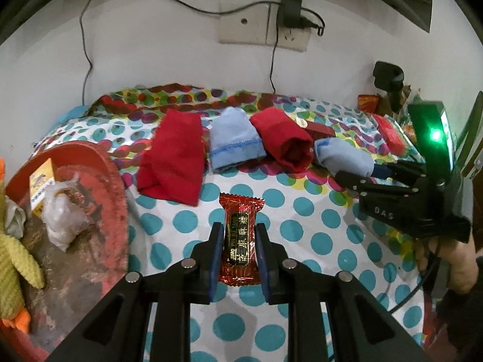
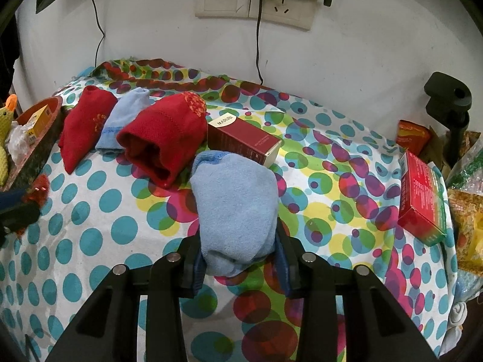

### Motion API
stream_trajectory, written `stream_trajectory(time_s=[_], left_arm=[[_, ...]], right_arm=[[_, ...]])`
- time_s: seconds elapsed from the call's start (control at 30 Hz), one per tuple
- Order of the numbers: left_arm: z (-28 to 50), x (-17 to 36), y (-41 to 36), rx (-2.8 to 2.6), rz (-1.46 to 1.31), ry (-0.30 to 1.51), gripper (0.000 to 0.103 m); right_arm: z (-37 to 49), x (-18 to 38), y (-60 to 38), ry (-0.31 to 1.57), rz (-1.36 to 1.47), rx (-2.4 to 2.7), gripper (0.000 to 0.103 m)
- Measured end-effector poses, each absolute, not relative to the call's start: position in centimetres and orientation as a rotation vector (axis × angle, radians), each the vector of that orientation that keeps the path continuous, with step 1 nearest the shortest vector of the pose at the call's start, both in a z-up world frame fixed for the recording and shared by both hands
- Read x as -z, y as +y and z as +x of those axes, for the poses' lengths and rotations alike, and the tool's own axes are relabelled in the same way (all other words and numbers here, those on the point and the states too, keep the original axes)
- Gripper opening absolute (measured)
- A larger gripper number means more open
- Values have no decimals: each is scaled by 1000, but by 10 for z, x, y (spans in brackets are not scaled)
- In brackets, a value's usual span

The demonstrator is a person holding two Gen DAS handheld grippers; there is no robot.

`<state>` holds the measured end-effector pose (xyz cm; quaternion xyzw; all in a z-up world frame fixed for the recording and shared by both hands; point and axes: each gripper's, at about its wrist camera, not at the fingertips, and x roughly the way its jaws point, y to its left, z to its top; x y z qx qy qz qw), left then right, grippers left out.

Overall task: Organize objects
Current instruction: 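Carry the candy bar with the left tool over the tray and release it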

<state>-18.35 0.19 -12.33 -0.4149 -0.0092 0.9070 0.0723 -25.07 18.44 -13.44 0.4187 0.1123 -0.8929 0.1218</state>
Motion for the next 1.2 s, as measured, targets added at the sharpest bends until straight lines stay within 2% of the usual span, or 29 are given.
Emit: stream_trajectory(time_s=[0.6, 1.03, 1.2], left_arm=[[-150, 86, -54, -2840, -1247, -50, 21], [-144, 73, -134, -2984, -1294, -135, 21], [-150, 79, -166, -3015, -1346, -244, 21]], right_arm=[[-252, 136, 184, 327, 1223, 2603, 36], [-251, 135, 184, 327, 1225, 2602, 36], [-251, 135, 184, 328, 1225, 2602, 37]])
